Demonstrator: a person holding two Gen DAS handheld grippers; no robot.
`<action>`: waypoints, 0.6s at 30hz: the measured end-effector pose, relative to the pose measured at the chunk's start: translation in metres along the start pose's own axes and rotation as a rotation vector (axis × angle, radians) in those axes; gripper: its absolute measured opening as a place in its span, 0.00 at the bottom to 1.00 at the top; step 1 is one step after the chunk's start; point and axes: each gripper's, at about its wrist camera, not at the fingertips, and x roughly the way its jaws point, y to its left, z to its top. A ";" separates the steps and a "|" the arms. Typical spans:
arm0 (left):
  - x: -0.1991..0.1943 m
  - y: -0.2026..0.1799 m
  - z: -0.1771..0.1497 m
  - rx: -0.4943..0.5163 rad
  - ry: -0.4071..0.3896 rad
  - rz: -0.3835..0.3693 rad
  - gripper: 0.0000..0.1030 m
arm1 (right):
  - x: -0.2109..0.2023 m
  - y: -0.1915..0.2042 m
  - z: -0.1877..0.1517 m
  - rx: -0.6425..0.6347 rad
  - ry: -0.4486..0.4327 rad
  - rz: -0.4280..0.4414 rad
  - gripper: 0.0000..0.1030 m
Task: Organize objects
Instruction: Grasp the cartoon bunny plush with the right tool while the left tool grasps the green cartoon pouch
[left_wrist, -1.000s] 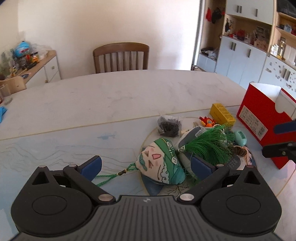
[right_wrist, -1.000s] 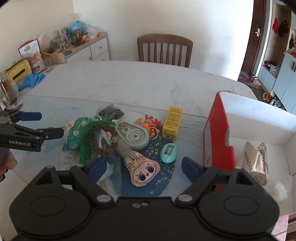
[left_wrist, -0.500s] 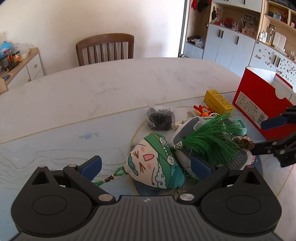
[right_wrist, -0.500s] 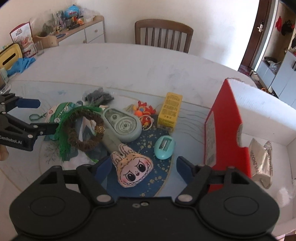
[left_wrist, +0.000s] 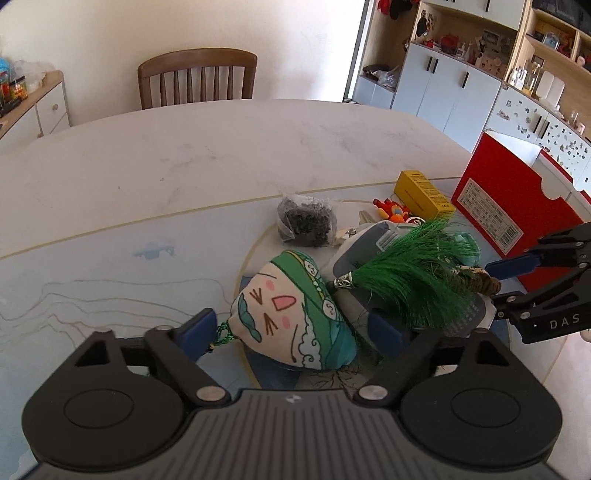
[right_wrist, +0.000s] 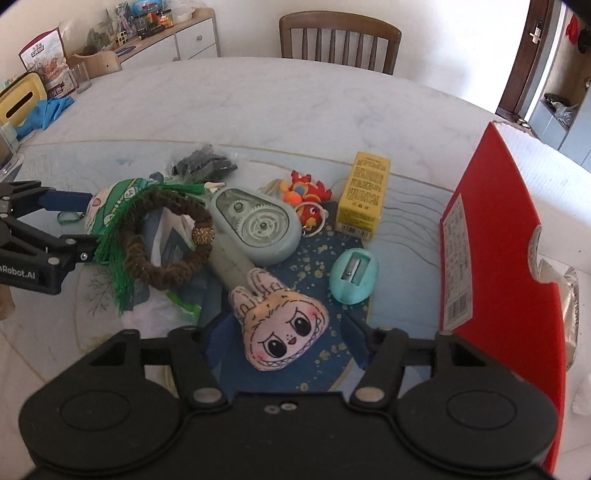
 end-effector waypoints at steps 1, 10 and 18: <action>0.000 0.000 0.000 -0.002 0.000 -0.001 0.79 | 0.000 0.000 0.000 0.001 -0.001 0.001 0.57; -0.004 -0.007 -0.002 0.046 -0.002 0.009 0.58 | -0.003 0.002 -0.002 -0.001 -0.014 -0.010 0.47; -0.018 -0.008 -0.003 0.019 -0.023 0.031 0.54 | -0.018 0.002 -0.003 0.019 -0.056 -0.019 0.46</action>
